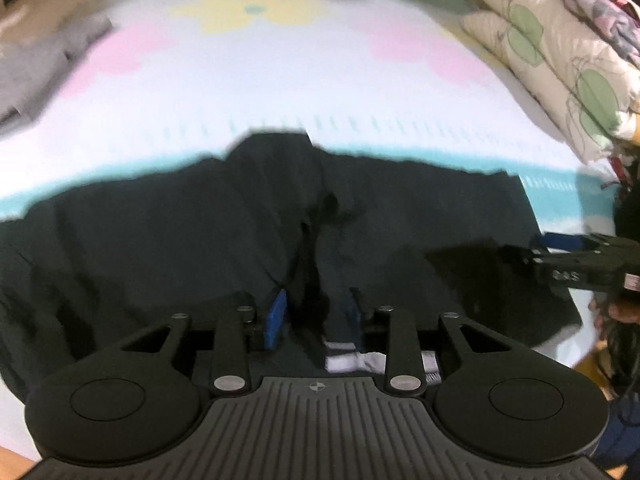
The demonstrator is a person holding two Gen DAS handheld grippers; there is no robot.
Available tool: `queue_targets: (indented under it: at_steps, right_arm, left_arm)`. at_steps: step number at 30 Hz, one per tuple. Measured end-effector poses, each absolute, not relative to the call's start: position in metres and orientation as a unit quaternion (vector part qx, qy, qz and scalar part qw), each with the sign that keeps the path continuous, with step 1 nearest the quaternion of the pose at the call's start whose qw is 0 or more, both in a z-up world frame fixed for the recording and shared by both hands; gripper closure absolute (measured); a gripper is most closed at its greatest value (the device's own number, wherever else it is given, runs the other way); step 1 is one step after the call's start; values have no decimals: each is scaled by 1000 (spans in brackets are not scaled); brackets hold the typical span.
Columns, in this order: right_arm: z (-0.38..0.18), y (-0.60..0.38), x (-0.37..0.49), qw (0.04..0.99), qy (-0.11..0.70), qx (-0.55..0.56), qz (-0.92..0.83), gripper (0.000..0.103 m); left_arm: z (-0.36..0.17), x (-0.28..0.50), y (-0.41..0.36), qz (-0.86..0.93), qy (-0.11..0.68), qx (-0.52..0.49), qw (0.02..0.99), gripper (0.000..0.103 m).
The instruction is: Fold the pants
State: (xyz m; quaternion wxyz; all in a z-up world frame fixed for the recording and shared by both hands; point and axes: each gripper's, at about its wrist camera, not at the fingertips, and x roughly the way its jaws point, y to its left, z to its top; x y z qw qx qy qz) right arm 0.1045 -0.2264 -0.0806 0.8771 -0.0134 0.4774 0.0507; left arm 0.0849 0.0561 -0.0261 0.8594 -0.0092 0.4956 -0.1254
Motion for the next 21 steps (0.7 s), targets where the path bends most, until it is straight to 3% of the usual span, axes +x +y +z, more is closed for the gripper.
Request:
queue_targets:
  at_steps: [1, 2, 8, 10, 12, 21]
  right_arm:
    - [-79, -228, 105, 881, 471, -1, 52, 4]
    - [-77, -228, 105, 884, 465, 6, 54, 0]
    - [-60, -209, 103, 907, 418, -19, 55, 0]
    - [-56, -200, 106, 913, 403, -20, 65, 0]
    - [-51, -188, 110, 916, 393, -20, 76, 0]
    - [-53, -108, 129, 899, 408, -10, 159, 0]
  left_arm:
    - [-23, 84, 57, -119, 483, -1, 868, 60]
    - [-21, 83, 57, -110, 472, 6, 875, 58]
    - [-11, 83, 65, -66, 414, 47, 907, 38]
    - [-10, 84, 73, -62, 410, 33, 909, 22]
    - [-11, 88, 85, -56, 415, 9, 908, 15]
    - [-26, 88, 151, 14, 427, -56, 902, 15]
